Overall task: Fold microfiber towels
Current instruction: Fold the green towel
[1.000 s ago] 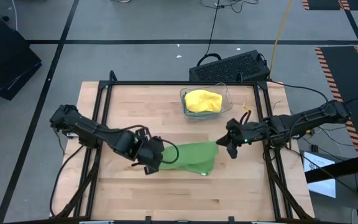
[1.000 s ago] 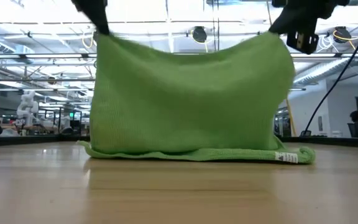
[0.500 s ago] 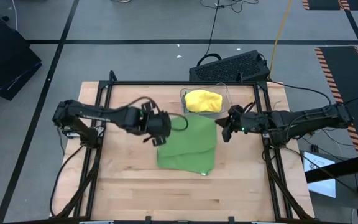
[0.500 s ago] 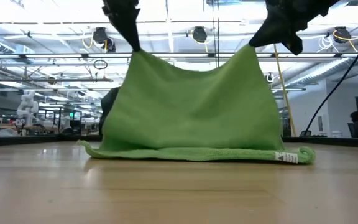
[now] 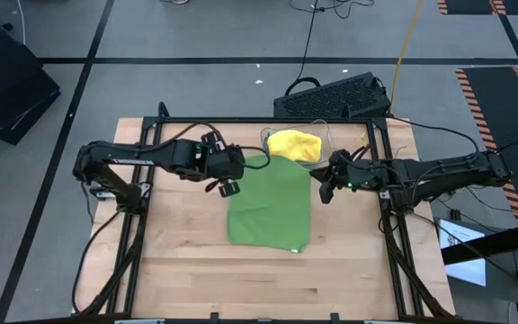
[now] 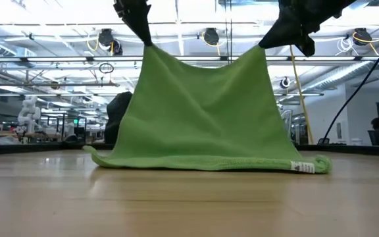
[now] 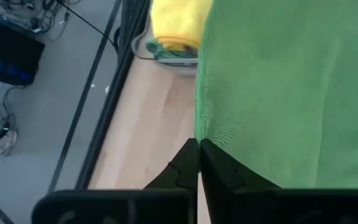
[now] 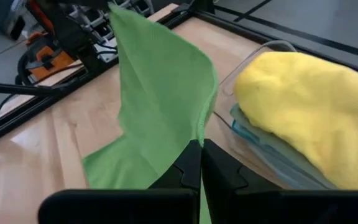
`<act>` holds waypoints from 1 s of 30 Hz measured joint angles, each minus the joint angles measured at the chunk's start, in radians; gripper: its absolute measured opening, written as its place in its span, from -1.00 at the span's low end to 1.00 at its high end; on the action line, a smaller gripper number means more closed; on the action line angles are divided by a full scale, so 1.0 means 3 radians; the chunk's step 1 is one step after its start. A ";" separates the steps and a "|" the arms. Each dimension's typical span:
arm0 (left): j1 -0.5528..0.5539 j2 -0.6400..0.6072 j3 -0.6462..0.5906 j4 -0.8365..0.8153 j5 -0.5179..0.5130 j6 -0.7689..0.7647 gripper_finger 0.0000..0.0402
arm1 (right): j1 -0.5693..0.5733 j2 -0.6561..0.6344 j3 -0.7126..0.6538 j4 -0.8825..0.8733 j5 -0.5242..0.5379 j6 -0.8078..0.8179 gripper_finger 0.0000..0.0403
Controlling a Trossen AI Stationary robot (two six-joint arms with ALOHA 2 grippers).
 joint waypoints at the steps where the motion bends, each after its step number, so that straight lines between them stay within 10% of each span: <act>1: 0.0020 -0.0009 0.0004 -0.0021 -0.0005 0.0044 -0.95 | 0.0000 0.0003 0.0000 -0.0005 -0.0005 0.0019 -1.00; 11: 0.0289 0.0003 -0.0158 0.0210 0.0174 0.0835 -0.95 | -0.0023 -0.0004 -0.0380 0.0183 -0.0072 -0.0078 -1.00; 30: -0.0093 0.0001 -0.0714 0.0310 0.1079 0.0160 -0.94 | 0.0030 -0.0004 -0.1527 0.1884 -0.1123 0.1177 -1.00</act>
